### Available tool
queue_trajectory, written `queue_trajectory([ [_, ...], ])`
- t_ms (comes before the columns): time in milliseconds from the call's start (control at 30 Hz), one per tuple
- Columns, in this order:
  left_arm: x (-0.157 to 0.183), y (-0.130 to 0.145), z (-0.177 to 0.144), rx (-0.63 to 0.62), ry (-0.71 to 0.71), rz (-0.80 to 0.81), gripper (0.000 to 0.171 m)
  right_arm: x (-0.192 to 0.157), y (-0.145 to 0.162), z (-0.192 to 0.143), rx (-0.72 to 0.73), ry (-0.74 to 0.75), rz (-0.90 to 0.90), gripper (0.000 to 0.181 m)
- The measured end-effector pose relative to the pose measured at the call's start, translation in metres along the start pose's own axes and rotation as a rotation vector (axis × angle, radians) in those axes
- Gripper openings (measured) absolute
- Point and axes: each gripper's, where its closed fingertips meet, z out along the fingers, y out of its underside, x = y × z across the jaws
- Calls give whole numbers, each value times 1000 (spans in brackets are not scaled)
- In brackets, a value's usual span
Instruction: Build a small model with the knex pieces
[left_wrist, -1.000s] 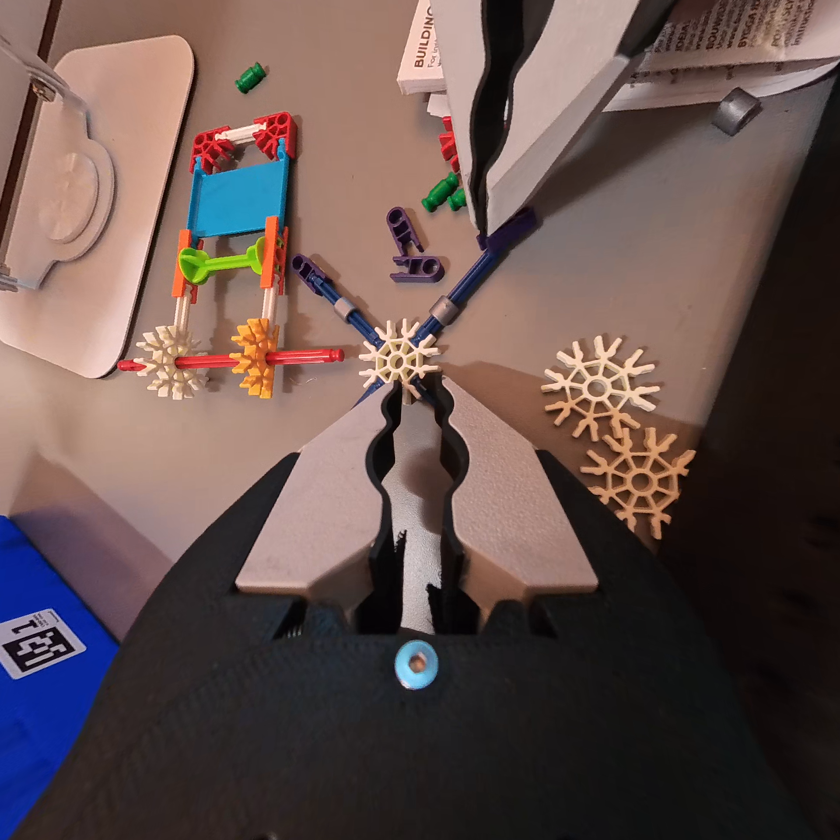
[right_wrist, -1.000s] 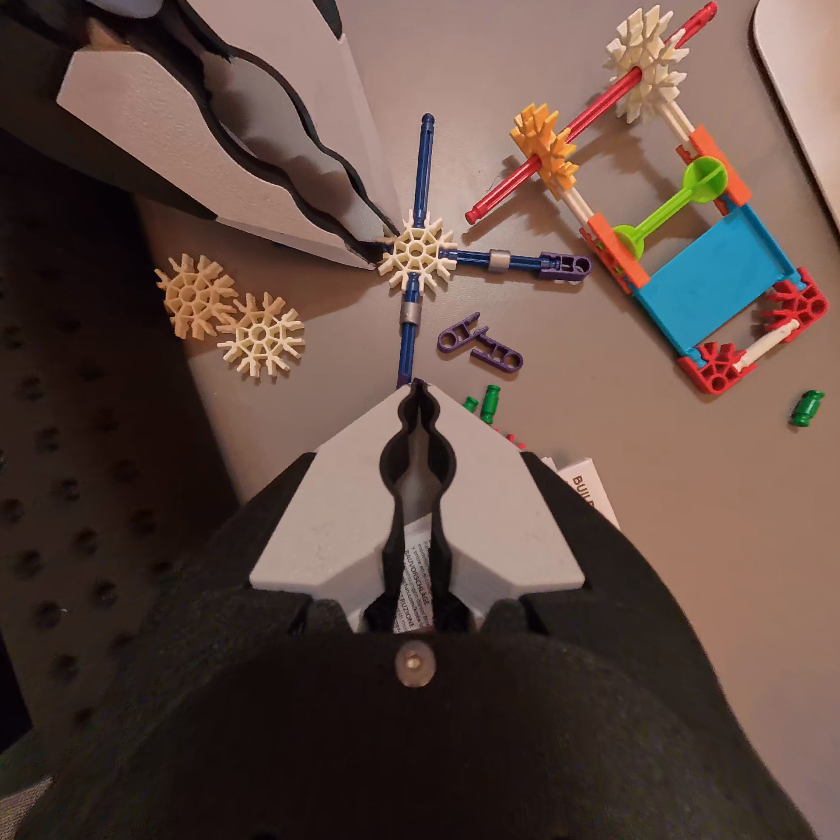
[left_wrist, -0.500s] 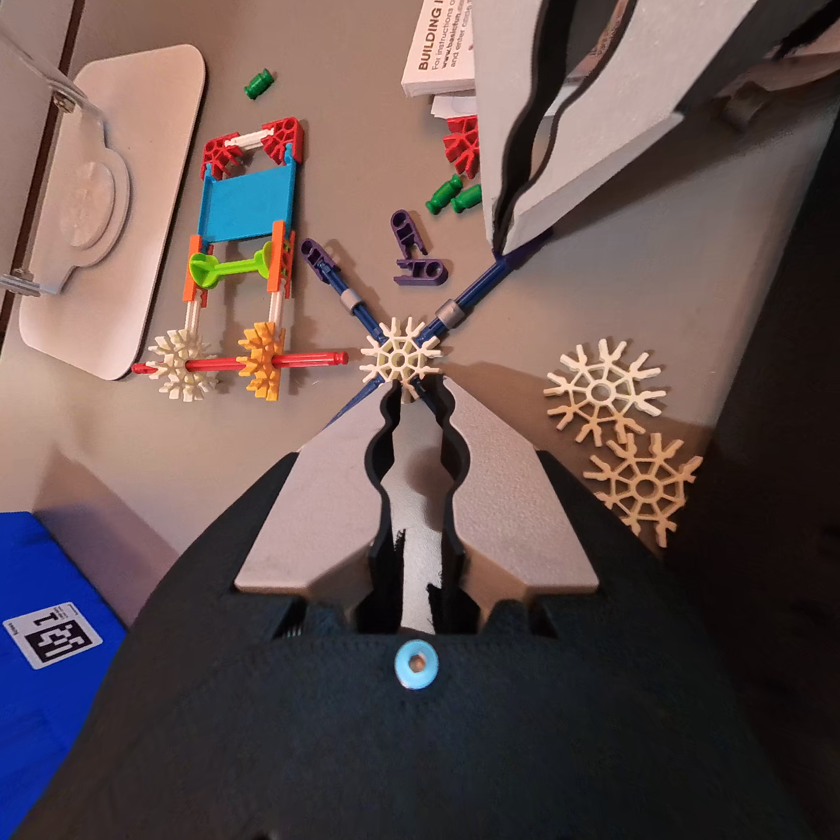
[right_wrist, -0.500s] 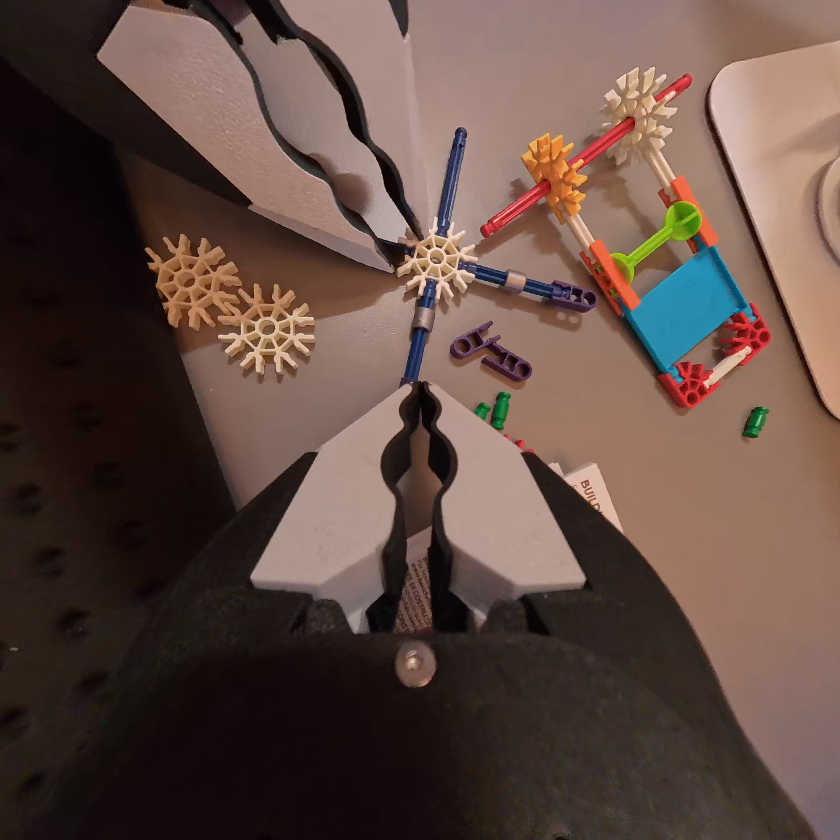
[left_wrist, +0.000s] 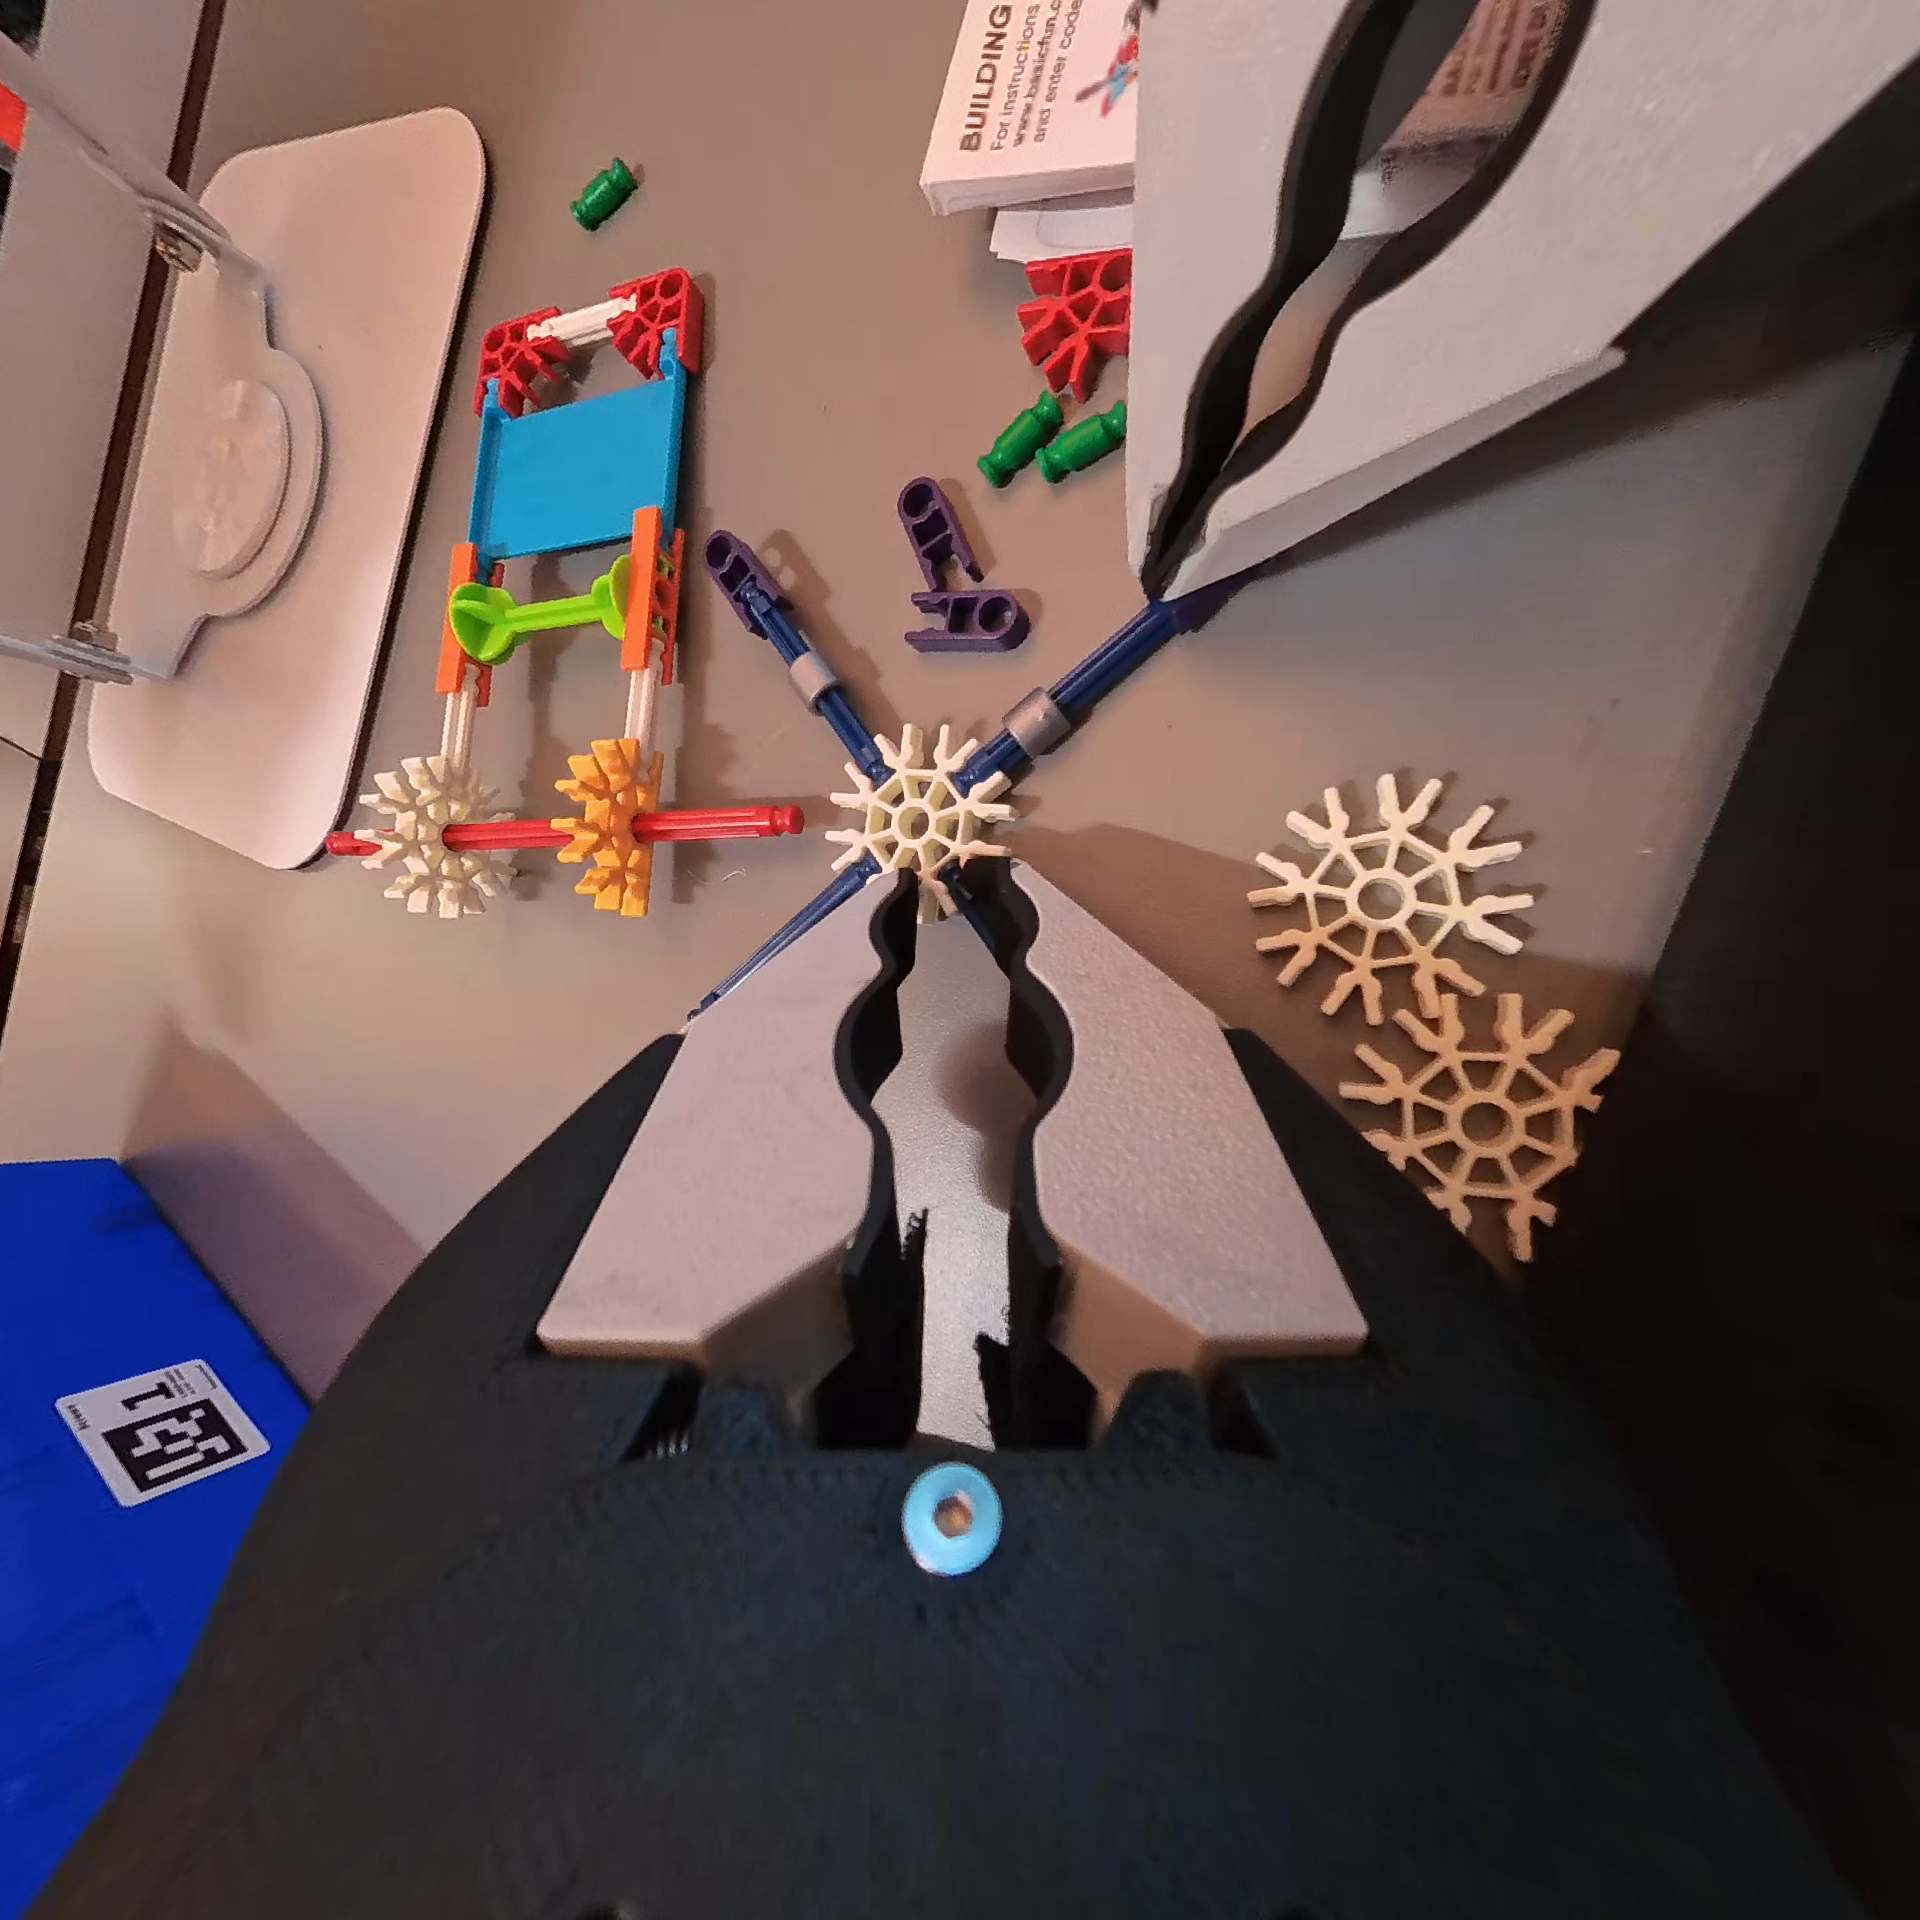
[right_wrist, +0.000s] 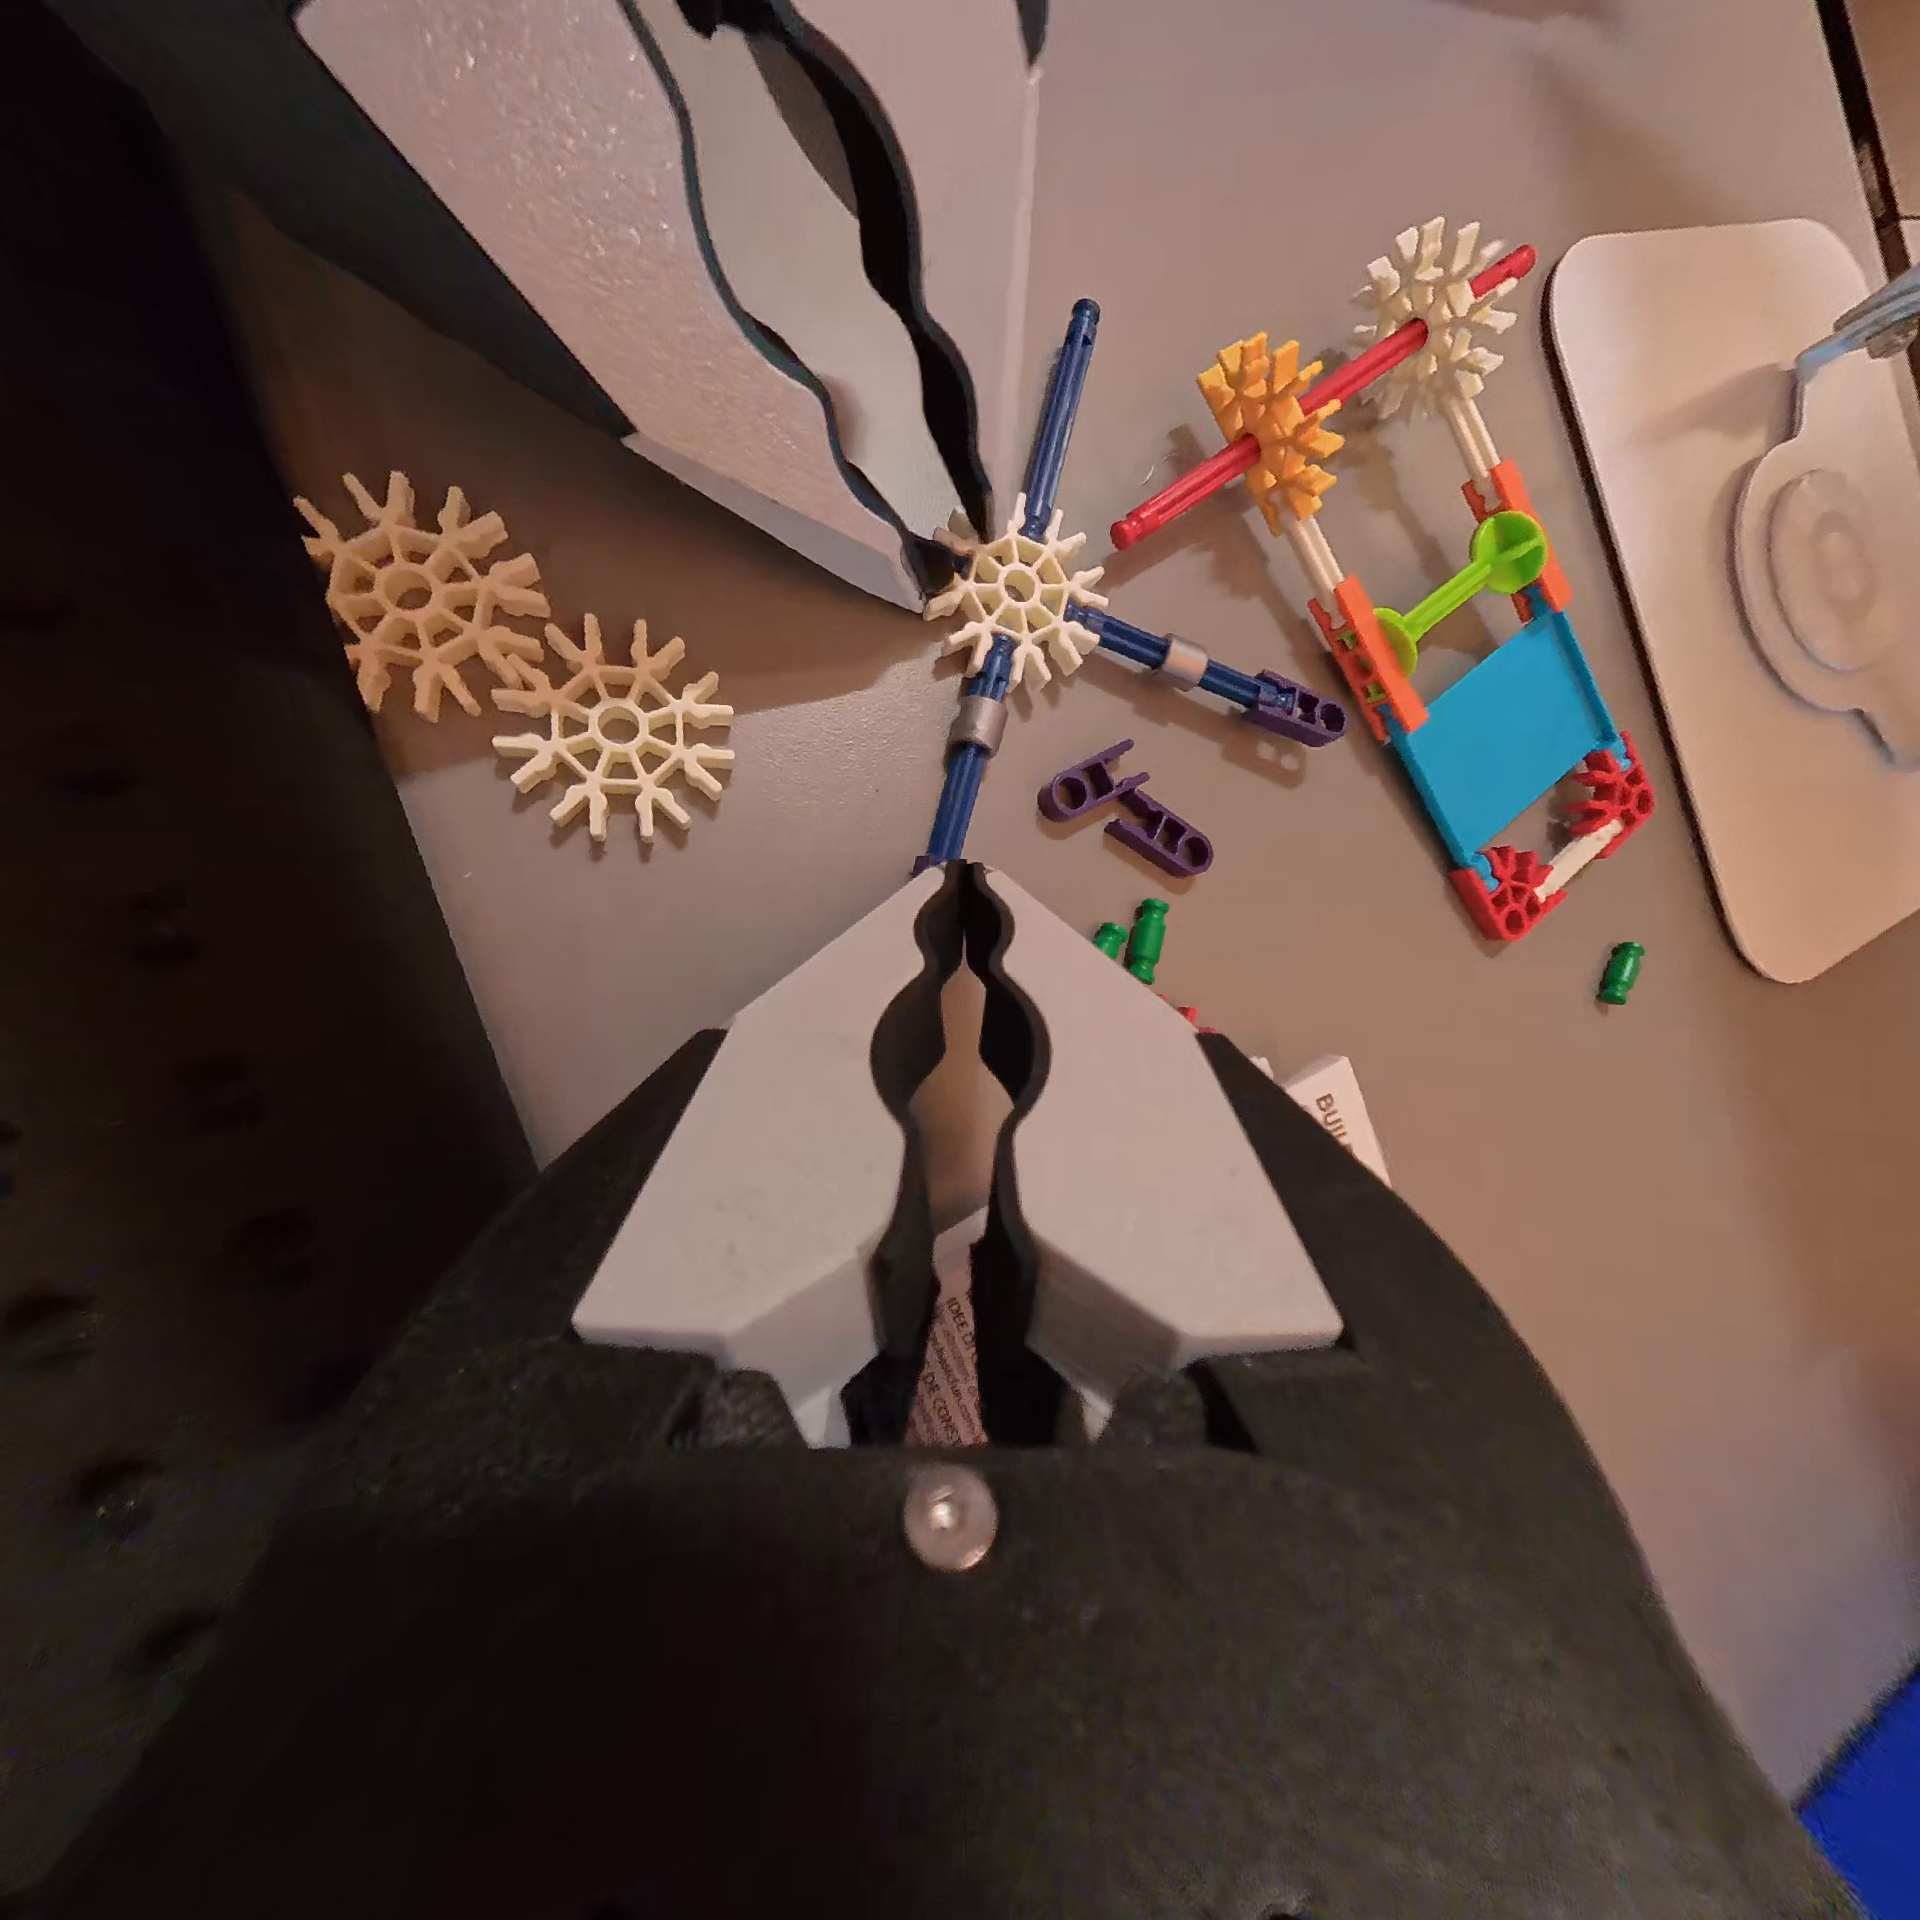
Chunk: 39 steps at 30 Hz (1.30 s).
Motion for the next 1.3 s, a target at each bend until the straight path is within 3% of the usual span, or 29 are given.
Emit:
queue_trajectory([
  [300,0,0,0,-1,-6,12,12,1,-1,0,-34,175,-207,0],
  [400,0,0,0,0,-5,13,12,1,-2,0,-62,274,-376,0],
  [500,0,0,0,2,-5,10,12,1,-2,-1,-74,286,-425,0],
  [600,0,0,0,0,-6,12,12,-5,-5,-6,-36,205,-353,0],
  [933,0,0,0,3,2,7,11,18,-8,-22,59,151,-146,0],
  [1300,-1,0,1,1,-12,18,11,13,5,-1,-1,221,-215,0],
])
